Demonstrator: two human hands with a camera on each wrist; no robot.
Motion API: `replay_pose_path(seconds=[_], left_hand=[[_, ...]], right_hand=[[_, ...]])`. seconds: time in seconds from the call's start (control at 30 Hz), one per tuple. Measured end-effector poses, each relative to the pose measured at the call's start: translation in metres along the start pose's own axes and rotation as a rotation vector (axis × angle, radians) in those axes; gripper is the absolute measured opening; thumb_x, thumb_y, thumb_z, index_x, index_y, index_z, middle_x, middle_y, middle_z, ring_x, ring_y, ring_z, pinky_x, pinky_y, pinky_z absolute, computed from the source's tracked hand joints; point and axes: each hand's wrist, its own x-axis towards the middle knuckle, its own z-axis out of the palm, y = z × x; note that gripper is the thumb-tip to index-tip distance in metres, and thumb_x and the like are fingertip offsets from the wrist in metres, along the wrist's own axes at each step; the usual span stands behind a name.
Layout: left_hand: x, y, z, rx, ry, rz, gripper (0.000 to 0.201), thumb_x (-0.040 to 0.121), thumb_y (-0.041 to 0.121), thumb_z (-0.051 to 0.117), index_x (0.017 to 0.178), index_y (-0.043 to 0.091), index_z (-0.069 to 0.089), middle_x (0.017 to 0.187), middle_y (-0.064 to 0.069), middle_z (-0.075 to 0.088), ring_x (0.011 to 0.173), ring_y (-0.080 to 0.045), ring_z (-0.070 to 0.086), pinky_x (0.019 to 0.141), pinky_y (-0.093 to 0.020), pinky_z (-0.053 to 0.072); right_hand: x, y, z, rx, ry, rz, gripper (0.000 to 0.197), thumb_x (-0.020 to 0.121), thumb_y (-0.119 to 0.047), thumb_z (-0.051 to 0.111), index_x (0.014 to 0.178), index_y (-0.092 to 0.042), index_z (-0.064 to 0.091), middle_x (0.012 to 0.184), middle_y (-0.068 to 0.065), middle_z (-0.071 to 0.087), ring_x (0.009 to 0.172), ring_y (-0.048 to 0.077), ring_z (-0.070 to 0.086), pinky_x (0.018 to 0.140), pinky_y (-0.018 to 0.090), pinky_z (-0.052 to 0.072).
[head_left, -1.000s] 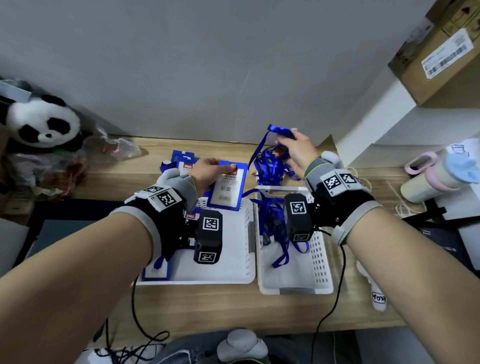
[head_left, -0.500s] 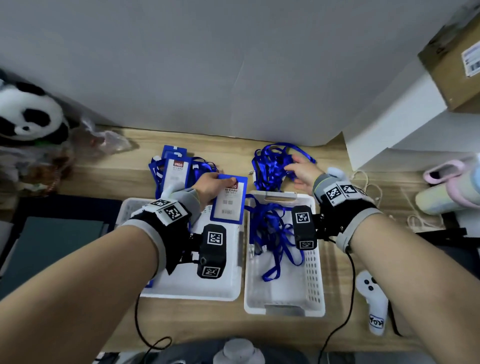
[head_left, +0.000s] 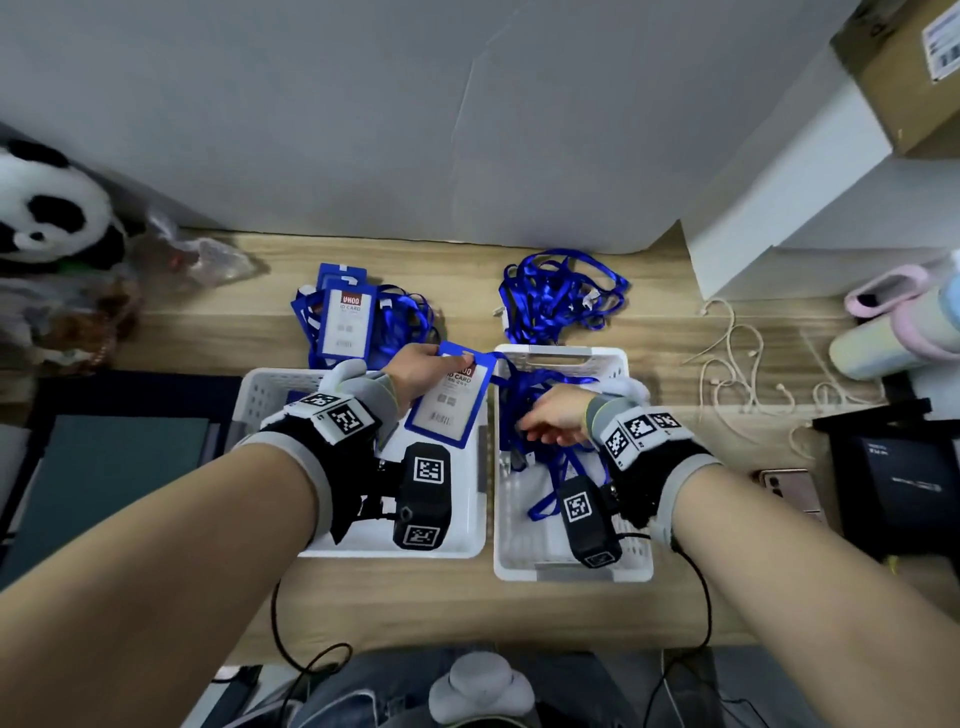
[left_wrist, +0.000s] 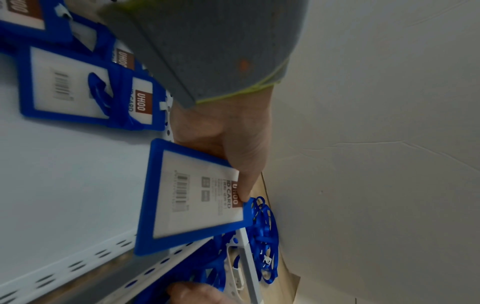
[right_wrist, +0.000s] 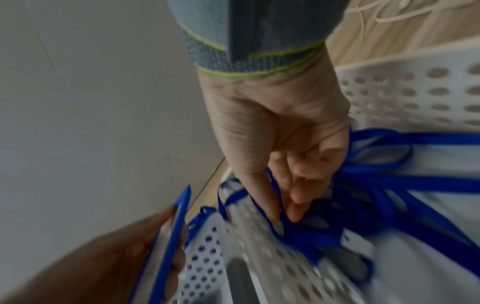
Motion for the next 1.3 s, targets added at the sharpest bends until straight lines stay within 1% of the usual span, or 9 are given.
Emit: replay_pose_path(seconds=[0.13, 0.3, 0.47, 0.6, 0.8, 0.87, 1.07, 1.17, 1.3], left_hand=[[-0.008, -0.012, -0.001, 0.022, 0.009, -0.006, 0.013, 0.086, 0.025, 0.067, 0.086, 0.014, 0.060, 0.090, -0.009, 0.069, 0.076, -0.023, 0.065, 0.082, -0.040, 0.055], [-0.019, -0.020, -0.005, 0.044, -0.007, 0.012, 0.012, 0.086, 0.024, 0.066, 0.089, 0.013, 0.063, 0.096, -0.012, 0.069, 0.078, -0.024, 0.066, 0.080, -0.039, 0.055], [-0.026, -0.026, -0.013, 0.070, 0.005, 0.022, 0.011, 0.086, 0.025, 0.066, 0.088, 0.014, 0.062, 0.102, -0.013, 0.070, 0.090, -0.028, 0.067, 0.087, -0.042, 0.054], [-0.028, -0.028, -0.019, 0.090, 0.022, 0.032, 0.018, 0.084, 0.027, 0.067, 0.094, 0.013, 0.064, 0.101, -0.012, 0.071, 0.094, -0.029, 0.068, 0.089, -0.044, 0.054], [-0.028, -0.027, -0.025, 0.113, 0.018, 0.059, 0.017, 0.084, 0.029, 0.068, 0.091, 0.014, 0.063, 0.094, -0.009, 0.071, 0.083, -0.025, 0.068, 0.081, -0.040, 0.056], [-0.028, -0.026, -0.026, 0.116, 0.015, 0.068, 0.024, 0.083, 0.029, 0.068, 0.098, 0.011, 0.064, 0.097, -0.010, 0.071, 0.086, -0.026, 0.068, 0.083, -0.041, 0.056], [-0.033, -0.013, -0.024, 0.114, -0.036, 0.081, 0.054, 0.084, 0.032, 0.068, 0.129, 0.011, 0.048, 0.088, -0.005, 0.069, 0.073, -0.019, 0.067, 0.064, -0.033, 0.056], [-0.035, -0.007, -0.026, 0.101, -0.041, 0.129, 0.063, 0.084, 0.031, 0.068, 0.138, 0.014, 0.040, 0.089, -0.005, 0.068, 0.075, -0.020, 0.065, 0.073, -0.038, 0.056], [-0.041, 0.002, -0.034, 0.081, -0.182, 0.257, 0.044, 0.081, 0.020, 0.071, 0.123, 0.022, 0.055, 0.092, -0.008, 0.066, 0.065, -0.017, 0.064, 0.064, -0.031, 0.056]], right_hand=[[0.000, 0.001, 0.026, -0.046, 0.139, -0.058, 0.028, 0.091, -0.028, 0.057, 0.070, -0.011, 0.052, 0.062, 0.001, 0.054, 0.050, 0.011, 0.045, 0.042, 0.018, 0.036], [-0.001, 0.004, 0.034, 0.112, 0.235, -0.152, 0.018, 0.091, -0.014, 0.052, 0.103, -0.008, 0.064, 0.064, 0.001, 0.055, 0.050, 0.011, 0.044, 0.034, 0.013, 0.032], [-0.011, 0.006, 0.034, 0.226, 0.163, -0.161, 0.006, 0.088, -0.016, 0.060, 0.084, -0.011, 0.060, 0.067, 0.001, 0.053, 0.054, 0.010, 0.043, 0.049, 0.020, 0.034], [-0.013, 0.007, 0.035, 0.212, 0.175, -0.143, 0.017, 0.091, -0.020, 0.057, 0.077, -0.012, 0.057, 0.065, 0.000, 0.050, 0.053, 0.010, 0.042, 0.048, 0.019, 0.035], [-0.022, 0.005, 0.025, 0.501, 0.271, -0.112, 0.029, 0.100, -0.022, 0.039, 0.072, -0.014, 0.044, 0.067, 0.002, 0.053, 0.053, 0.011, 0.044, 0.044, 0.019, 0.035], [-0.030, 0.002, 0.017, 0.566, 0.300, -0.161, 0.031, 0.100, -0.025, 0.039, 0.071, -0.015, 0.043, 0.062, 0.002, 0.048, 0.049, 0.012, 0.040, 0.044, 0.019, 0.034], [-0.074, -0.020, -0.005, 0.817, 0.207, -0.402, 0.029, 0.092, -0.035, 0.056, 0.068, -0.021, 0.045, 0.044, -0.009, 0.031, 0.044, 0.008, 0.026, 0.041, 0.017, 0.031], [-0.093, -0.037, -0.014, 0.903, 0.143, -0.569, 0.036, 0.094, -0.030, 0.053, 0.062, -0.022, 0.038, 0.040, -0.009, 0.027, 0.038, 0.006, 0.023, 0.035, 0.016, 0.026], [-0.117, -0.061, -0.021, 0.988, 0.028, -0.751, 0.034, 0.097, -0.027, 0.044, 0.065, -0.019, 0.036, 0.035, -0.010, 0.023, 0.033, 0.005, 0.022, 0.032, 0.015, 0.017]])
